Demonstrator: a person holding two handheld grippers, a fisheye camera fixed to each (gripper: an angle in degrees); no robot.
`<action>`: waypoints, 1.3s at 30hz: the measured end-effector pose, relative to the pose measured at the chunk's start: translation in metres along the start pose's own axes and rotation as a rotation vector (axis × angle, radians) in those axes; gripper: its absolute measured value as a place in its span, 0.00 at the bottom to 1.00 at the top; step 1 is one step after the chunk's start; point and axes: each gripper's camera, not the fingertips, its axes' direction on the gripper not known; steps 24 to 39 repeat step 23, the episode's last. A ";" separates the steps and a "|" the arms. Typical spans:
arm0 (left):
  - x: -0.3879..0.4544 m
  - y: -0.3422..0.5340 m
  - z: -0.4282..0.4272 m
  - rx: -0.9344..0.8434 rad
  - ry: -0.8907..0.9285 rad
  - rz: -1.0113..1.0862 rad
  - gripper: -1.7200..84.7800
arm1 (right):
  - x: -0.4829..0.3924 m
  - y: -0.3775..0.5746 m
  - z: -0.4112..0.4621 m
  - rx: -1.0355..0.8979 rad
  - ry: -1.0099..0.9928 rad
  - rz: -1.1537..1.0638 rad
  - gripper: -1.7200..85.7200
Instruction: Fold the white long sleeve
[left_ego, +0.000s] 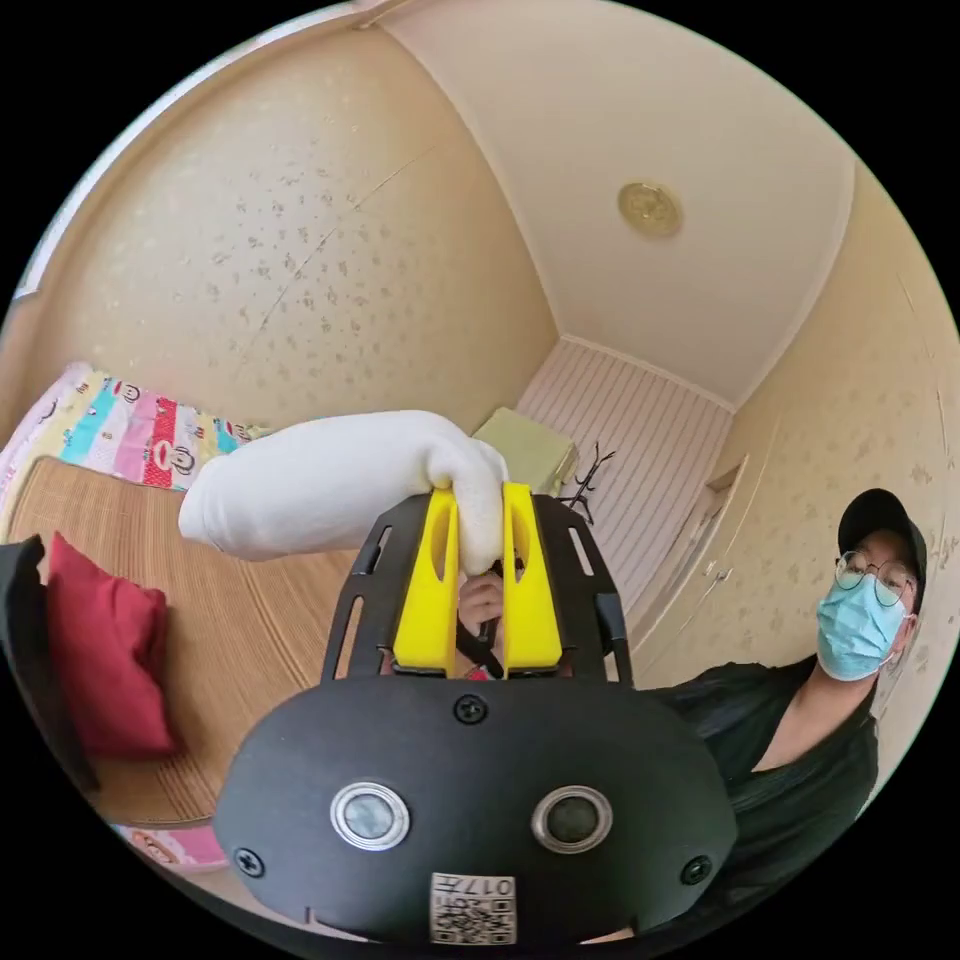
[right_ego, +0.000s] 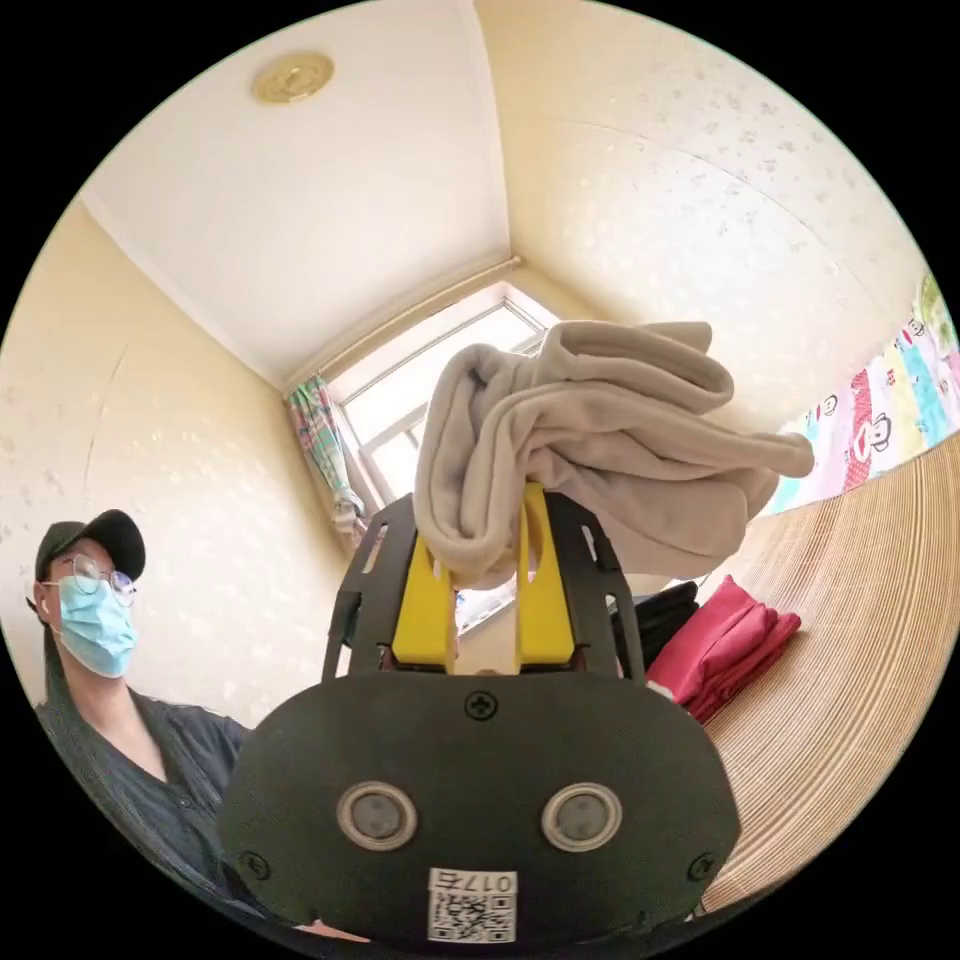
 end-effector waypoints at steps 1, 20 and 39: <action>-0.029 -0.003 -0.022 -0.031 -0.088 -0.060 0.11 | 0.011 0.009 0.023 -0.032 0.033 0.036 0.16; -0.013 0.249 0.105 0.157 -0.441 -0.233 0.18 | 0.020 0.229 -0.132 -0.179 1.097 0.025 0.15; 0.032 0.225 0.200 0.014 -0.357 -0.024 0.18 | 0.038 0.247 -0.199 -0.109 1.394 0.146 0.16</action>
